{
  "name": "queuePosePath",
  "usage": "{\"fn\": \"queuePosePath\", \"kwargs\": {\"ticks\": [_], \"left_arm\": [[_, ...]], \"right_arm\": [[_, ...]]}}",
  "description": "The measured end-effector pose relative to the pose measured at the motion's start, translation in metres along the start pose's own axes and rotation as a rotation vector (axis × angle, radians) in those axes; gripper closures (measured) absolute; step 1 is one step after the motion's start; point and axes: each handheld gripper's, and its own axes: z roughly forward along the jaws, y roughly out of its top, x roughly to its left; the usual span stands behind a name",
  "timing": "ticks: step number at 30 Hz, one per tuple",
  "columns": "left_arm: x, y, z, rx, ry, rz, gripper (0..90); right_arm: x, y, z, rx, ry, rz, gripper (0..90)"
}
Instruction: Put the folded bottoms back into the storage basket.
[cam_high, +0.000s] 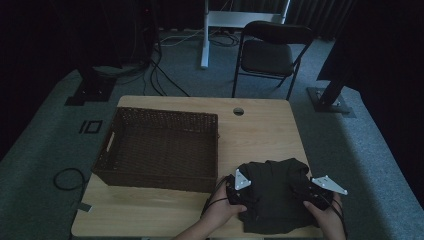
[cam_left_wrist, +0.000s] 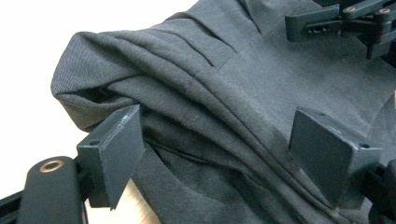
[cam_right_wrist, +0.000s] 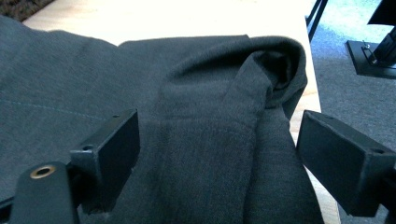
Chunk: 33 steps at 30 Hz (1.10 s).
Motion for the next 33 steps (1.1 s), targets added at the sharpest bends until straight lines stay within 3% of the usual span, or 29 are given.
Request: {"fn": "queuePosePath", "kwargs": {"ticks": [9, 17, 21, 29, 33], "left_arm": [[0.006, -0.003, 0.012, 0.01, 0.004, -0.03, 15.0], [0.01, -0.004, 0.018, 0.026, 0.008, -0.034, 11.6], [0.013, -0.005, 0.023, 0.041, 0.001, -0.055, 9.7], [0.02, -0.008, 0.035, 0.057, -0.032, -0.108, 6.3], [0.02, -0.007, 0.038, 0.063, -0.038, -0.095, 5.1]], "right_arm": [[0.0, -0.006, 0.007, 0.045, -0.013, -0.03, 13.3], [-0.003, -0.008, 0.011, 0.063, 0.004, 0.0, 12.5], [-0.005, -0.008, 0.014, 0.082, 0.029, 0.026, 12.5], [-0.006, -0.008, 0.017, 0.097, 0.051, 0.017, 13.5], [-0.007, -0.008, 0.018, 0.098, 0.065, 0.031, 13.6]]}}
